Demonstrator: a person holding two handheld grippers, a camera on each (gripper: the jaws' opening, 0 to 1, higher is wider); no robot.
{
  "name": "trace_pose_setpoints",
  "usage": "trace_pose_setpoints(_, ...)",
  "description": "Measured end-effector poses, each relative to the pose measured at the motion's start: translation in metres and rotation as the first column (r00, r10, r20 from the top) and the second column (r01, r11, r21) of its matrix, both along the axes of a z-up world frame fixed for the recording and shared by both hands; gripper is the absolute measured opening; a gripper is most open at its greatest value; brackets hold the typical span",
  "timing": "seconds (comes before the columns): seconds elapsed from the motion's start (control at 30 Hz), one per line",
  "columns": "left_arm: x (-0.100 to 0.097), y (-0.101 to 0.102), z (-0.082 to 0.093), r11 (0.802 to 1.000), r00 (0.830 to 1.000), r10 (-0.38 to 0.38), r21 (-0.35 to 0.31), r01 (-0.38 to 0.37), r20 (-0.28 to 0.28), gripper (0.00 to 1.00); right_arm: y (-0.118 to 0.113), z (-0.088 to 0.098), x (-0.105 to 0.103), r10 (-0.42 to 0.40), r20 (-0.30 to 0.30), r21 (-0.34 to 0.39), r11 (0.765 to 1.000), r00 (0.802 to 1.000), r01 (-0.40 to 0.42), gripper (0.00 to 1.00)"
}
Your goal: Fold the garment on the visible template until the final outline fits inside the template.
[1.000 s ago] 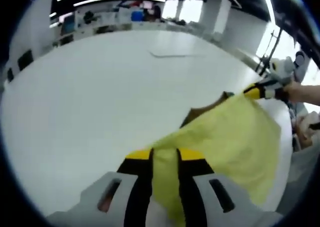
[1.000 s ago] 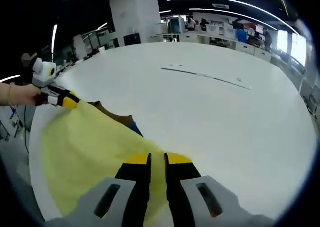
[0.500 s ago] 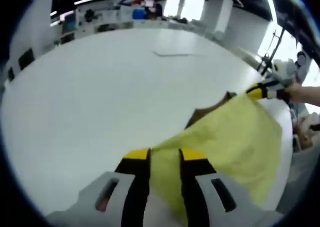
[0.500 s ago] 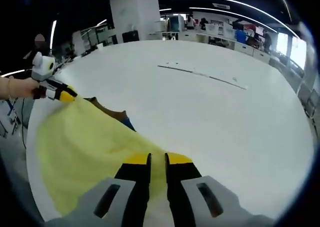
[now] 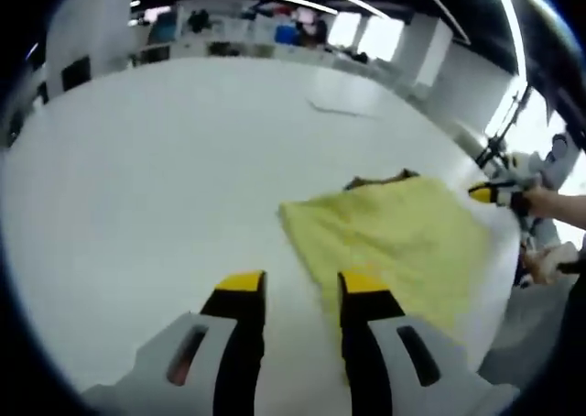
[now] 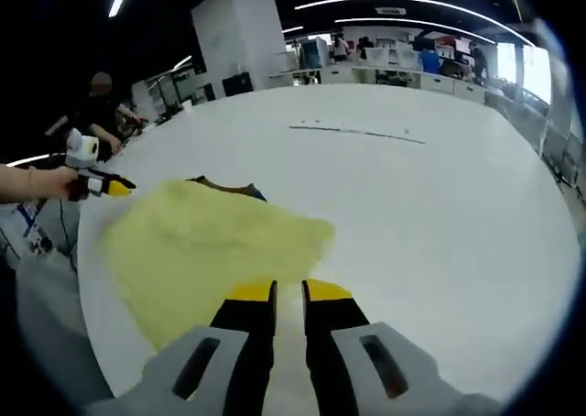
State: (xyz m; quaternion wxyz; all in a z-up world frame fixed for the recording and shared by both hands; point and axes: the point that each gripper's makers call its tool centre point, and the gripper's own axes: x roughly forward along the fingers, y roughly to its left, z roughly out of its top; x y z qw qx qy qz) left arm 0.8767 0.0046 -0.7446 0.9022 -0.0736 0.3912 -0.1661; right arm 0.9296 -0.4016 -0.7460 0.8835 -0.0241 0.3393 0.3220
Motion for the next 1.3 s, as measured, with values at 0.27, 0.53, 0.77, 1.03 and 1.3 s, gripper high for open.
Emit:
trace_pose_setpoints(0.27, -0.063, -0.005, -0.008, 0.998, 0.998, 0.045, -0.038, -0.046, -0.034, 0.27, -0.012, -0.008, -0.054, -0.038, -0.043, 0.033, 0.999, 0.998, 0.039, 0.09)
trace_pose_setpoints(0.53, -0.086, -0.03, -0.011, 0.996, 1.0, -0.015, -0.083, 0.012, -0.026, 0.23, -0.002, -0.018, -0.088, -0.019, -0.087, 0.066, 0.997, 0.996, 0.025, 0.07)
trace_pose_setpoints(0.77, -0.088, -0.04, -0.014, 0.995, 0.999, -0.051, -0.084, 0.05, -0.017, 0.21, 0.009, -0.018, -0.101, 0.015, -0.093, 0.094, 0.996, 0.996, -0.006, 0.07)
trace_pose_setpoints(1.03, -0.09, -0.042, -0.016, 0.994, 0.997, -0.075, -0.081, 0.073, -0.018, 0.14, 0.014, -0.019, -0.099, 0.043, -0.084, 0.085, 0.996, 0.996, -0.036, 0.06)
trace_pose_setpoints(1.3, -0.089, -0.043, -0.021, 0.992, 0.992, -0.119, -0.046, 0.118, -0.03, 0.05, 0.016, -0.02, -0.095, 0.071, -0.07, 0.06, 0.996, 0.995, -0.067, 0.03)
